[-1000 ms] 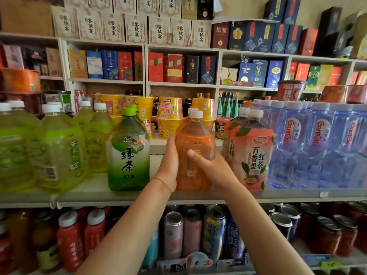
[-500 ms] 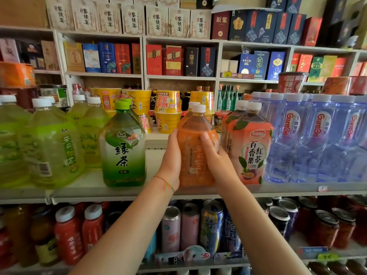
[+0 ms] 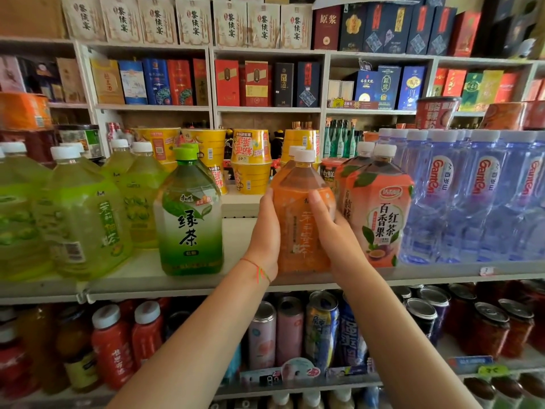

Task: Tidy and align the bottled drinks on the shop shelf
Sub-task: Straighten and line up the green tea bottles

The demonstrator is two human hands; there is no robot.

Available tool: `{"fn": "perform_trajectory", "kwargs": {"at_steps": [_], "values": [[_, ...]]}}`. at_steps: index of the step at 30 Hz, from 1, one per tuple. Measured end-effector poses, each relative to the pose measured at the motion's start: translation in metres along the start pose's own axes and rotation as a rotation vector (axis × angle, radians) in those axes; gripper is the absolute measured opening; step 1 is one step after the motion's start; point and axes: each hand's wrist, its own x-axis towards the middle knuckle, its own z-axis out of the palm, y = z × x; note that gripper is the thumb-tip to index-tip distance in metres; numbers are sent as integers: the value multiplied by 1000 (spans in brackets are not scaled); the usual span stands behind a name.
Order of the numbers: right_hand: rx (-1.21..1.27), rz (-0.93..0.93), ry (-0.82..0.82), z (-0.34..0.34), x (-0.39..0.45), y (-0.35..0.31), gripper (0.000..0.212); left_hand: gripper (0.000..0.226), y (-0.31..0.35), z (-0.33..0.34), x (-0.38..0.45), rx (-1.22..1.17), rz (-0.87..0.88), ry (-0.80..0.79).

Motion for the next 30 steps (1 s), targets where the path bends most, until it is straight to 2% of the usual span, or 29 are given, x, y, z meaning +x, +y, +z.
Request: {"fn": "perform_trajectory", "kwargs": {"at_steps": [2,3,4,7,9,12,19,20,23,24,30], "values": [[-8,4,-4,-1,-1,-2,33,61,0,0,-1,1,6,0],[-16,7,-6,0,-1,-2,36,61,0,0,-2,1,10,9],[-33,12,-7,0,-1,-1,49,59,0,0,-2,6,15,18],[-60,50,15,-2,12,11,119,60,0,0,-2,20,18,44],[1,127,14,-3,18,14,129,64,1,-1,-1,24,13,70],[97,190,19,-4,11,7,118,69,3,-1,1,21,-4,94],[66,186,4,-9,1,-4,95,71,3,2,2,12,-21,81],[67,176,9,-10,1,-3,88,71,2,2,2,9,-19,88],[68,169,-3,-15,3,-4,44,70,0,3,3,6,-29,96],[74,187,-11,-17,4,-4,38,70,0,4,3,8,-31,98],[105,226,-7,-17,5,-6,40,69,1,8,2,3,-17,92]]}}
